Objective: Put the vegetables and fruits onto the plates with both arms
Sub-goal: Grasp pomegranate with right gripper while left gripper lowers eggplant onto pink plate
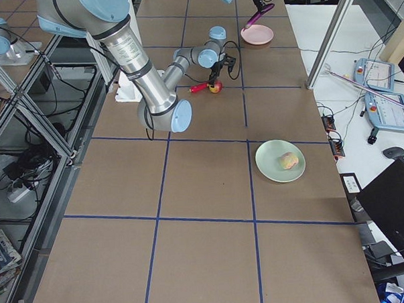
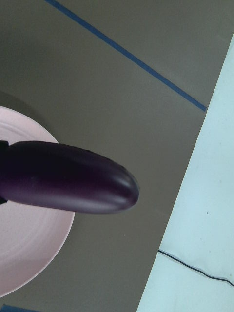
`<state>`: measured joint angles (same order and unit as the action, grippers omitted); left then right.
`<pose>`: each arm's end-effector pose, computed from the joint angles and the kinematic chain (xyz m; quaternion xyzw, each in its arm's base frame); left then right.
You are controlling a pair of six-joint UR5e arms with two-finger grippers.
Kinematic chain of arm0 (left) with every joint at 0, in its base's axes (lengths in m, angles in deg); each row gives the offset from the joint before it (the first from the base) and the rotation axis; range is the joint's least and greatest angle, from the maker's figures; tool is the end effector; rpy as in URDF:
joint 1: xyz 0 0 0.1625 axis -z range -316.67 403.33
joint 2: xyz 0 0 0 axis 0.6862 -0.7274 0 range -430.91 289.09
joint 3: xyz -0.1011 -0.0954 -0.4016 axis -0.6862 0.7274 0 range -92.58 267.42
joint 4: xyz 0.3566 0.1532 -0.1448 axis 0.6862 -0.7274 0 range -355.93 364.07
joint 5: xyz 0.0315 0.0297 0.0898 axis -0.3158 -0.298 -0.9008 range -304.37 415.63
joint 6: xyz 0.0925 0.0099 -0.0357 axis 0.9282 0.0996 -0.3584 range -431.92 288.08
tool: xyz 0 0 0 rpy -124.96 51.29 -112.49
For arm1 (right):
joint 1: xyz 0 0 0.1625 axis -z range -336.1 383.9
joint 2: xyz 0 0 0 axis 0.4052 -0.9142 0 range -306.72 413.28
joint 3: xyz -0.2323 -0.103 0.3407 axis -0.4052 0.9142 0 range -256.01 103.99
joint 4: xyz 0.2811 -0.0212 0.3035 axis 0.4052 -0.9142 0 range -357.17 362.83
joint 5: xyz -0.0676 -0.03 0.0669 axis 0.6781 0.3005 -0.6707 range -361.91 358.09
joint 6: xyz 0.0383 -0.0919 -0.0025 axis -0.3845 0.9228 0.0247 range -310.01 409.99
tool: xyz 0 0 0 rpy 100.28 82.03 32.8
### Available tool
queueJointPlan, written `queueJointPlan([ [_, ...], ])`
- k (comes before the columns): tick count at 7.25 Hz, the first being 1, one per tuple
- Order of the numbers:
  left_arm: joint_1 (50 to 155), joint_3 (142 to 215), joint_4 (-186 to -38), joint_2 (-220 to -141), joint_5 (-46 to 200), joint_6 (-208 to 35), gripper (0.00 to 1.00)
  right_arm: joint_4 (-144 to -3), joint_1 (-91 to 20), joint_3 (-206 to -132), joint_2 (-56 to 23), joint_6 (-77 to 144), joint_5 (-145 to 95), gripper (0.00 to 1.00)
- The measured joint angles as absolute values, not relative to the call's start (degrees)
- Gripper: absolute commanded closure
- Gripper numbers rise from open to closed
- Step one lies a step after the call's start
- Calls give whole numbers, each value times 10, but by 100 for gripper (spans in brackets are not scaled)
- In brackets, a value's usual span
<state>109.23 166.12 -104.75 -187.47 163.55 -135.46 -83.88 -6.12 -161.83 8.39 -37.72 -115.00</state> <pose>0.1939 -0.6847 0.4621 0.1057 0.3078 -0.2756 0.9045 -0.5873 -0.4483 0.2017 -0.0754 -0.4058 0.1444 0.8993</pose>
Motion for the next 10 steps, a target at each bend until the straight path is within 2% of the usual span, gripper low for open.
queueJointPlan([
  [1,1095,1658,-1049,-1874,1635,-1352,96,-839,-58,-1602,92,-379,-1144,2],
  [2,1096,1652,-1049,-1874,1635,-1348,92,-839,-52,-1593,96,-377,-1126,22],
  [3,1096,1641,-1052,-1875,1635,-1344,1,-839,-46,-1588,98,-375,-1106,69],
  [4,1095,1627,-1061,-1877,1635,-1343,0,-838,-42,-1587,99,-374,-1096,96],
  [8,1088,1578,-1106,-1888,1651,-1348,0,-836,-45,-1592,96,-370,-1089,100],
  [10,1088,1579,-1112,-1893,1665,-1349,0,-835,-89,-1604,79,-326,-1095,100],
])
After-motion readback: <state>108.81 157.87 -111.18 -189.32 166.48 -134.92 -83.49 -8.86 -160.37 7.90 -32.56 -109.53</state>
